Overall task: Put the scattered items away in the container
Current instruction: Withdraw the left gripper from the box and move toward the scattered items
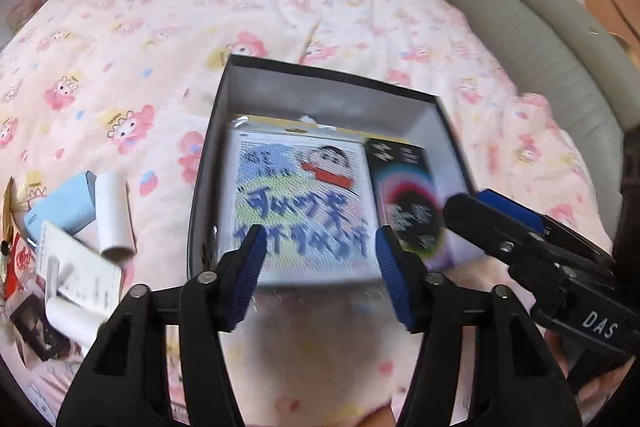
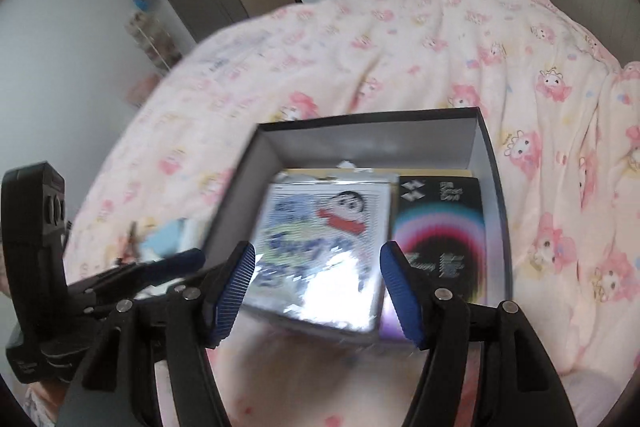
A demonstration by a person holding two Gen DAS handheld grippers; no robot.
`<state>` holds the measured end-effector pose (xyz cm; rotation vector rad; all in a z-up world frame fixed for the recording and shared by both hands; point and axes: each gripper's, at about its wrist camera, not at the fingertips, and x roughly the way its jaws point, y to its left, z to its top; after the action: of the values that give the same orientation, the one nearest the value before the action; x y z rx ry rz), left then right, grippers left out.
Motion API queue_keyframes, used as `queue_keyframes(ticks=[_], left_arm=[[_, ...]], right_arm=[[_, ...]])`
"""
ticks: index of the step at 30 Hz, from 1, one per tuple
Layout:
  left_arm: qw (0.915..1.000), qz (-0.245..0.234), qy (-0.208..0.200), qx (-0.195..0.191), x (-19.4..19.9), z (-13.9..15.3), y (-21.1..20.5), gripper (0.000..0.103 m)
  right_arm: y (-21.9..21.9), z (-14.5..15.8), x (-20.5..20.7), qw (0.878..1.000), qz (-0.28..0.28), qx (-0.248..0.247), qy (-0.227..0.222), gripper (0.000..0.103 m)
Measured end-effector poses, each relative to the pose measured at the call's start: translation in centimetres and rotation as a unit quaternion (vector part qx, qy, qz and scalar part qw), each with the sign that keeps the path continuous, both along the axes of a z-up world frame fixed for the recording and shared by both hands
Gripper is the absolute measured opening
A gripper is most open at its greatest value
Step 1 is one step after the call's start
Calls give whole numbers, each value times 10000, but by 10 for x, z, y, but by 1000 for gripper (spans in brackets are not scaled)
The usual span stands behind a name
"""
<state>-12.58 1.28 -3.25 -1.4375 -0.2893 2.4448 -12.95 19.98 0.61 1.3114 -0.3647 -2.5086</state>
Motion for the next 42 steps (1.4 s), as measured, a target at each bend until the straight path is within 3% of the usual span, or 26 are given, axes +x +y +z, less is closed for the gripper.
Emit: queue_keyframes(ticks=[2, 6, 12, 21, 28, 33, 42], left_arm=[[9996, -201, 174, -1, 21, 7, 0, 65], [9977, -220, 461, -441, 58, 8, 4, 65], [9982, 189, 283, -487, 83, 2, -34, 65], [9948, 738, 413, -571, 106, 0, -87, 65], [9907, 1264, 345, -360, 115, -5, -152, 65], [9836, 1796, 119, -116, 113, -25, -203, 62], [9803, 1970, -122, 10, 86, -53, -235, 57]], right_arm=[[-14, 7, 17, 9996, 204, -95, 140, 71], [-59, 7, 47, 9954, 885, -235, 282, 69], [-85, -1, 72, 9951, 922, -284, 209, 70], [-119, -8, 79, 9941, 1056, -107, 203, 69], [-157, -18, 71, 9915, 1282, -198, 60, 69], [-193, -36, 55, 9883, 1510, -174, -139, 69], [-234, -75, 28, 9834, 1709, 330, -516, 69]])
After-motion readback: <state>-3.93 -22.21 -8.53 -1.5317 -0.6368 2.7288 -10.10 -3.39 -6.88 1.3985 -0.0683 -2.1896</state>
